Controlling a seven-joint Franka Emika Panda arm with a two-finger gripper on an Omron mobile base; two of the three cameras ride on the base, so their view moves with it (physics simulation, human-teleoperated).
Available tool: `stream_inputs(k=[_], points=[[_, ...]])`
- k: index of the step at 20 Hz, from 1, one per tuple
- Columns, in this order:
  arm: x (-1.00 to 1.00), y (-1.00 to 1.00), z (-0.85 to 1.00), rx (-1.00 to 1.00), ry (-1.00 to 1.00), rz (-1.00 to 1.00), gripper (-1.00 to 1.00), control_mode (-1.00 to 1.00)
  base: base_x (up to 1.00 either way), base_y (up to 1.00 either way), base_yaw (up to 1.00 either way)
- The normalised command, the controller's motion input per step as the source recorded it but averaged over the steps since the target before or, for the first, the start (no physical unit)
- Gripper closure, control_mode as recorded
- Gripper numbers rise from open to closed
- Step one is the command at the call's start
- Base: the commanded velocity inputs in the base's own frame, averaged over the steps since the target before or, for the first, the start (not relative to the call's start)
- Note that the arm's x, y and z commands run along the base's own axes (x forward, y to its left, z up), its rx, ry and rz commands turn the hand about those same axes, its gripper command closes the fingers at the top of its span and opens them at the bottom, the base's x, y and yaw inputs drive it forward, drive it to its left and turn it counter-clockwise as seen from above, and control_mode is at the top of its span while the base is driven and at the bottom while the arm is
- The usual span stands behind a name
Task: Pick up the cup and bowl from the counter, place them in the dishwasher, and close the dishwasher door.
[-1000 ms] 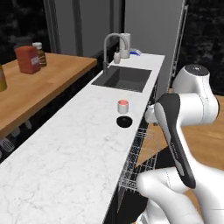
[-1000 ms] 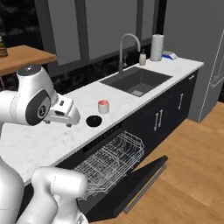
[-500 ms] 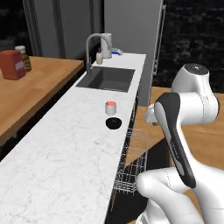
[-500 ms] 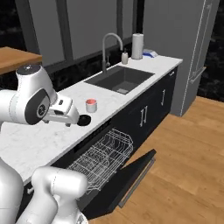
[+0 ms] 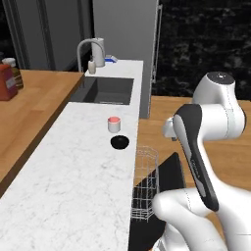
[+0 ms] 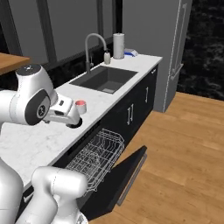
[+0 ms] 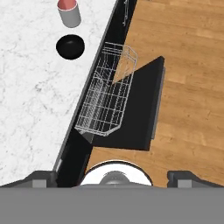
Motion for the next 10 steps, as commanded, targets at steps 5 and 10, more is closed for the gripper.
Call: stream_inputs(k=[5, 10], points=[[0.00, 0.00, 0.00, 0.00, 0.00, 0.00, -1.00, 1.00, 0.76, 0.28, 0.00], [0.36, 0.07, -0.01, 0.00, 0.00, 0.00, -1.00, -1.00, 0.44, 0.12, 0.00]])
